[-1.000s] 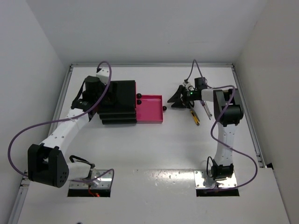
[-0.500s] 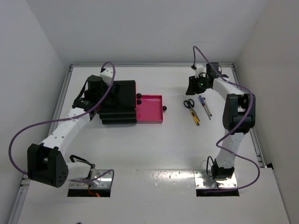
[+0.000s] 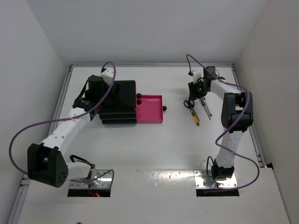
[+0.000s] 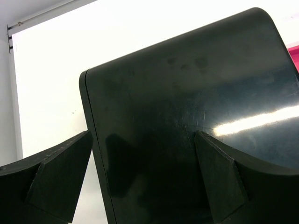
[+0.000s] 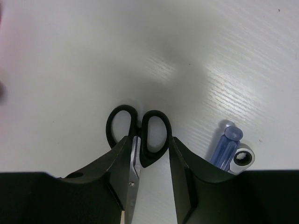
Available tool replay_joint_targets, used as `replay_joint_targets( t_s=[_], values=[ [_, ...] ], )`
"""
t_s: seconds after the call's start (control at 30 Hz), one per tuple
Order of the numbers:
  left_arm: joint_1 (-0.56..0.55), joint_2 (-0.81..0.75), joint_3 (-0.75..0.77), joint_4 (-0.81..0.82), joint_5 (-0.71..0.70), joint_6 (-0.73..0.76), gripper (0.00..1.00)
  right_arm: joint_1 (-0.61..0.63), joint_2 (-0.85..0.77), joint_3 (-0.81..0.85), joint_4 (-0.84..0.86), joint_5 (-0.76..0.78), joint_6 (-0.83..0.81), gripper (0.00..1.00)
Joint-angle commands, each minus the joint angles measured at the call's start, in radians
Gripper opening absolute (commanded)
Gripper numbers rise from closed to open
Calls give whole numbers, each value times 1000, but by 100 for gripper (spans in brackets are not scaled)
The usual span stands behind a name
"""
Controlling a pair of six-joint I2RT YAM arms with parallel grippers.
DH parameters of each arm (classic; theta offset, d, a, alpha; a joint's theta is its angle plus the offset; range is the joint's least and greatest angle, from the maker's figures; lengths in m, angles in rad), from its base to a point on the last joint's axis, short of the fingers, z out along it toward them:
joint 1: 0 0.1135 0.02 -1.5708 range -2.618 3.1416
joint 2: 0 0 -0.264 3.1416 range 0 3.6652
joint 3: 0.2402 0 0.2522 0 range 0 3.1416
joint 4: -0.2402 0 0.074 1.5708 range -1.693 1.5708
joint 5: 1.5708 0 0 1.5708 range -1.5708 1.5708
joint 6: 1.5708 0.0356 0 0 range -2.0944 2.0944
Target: Sort the tools into containers
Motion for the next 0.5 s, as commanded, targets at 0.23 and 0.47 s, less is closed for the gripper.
replay_joint_targets(
  t_s=[0.23, 0.47],
  values=[
    [-10, 25, 19, -54, -16, 17, 97, 43, 37, 13, -1, 16, -31, 37],
    [-10, 34, 19, -54, -16, 17, 97, 72, 47, -5, 8, 50, -31, 37]
  ],
)
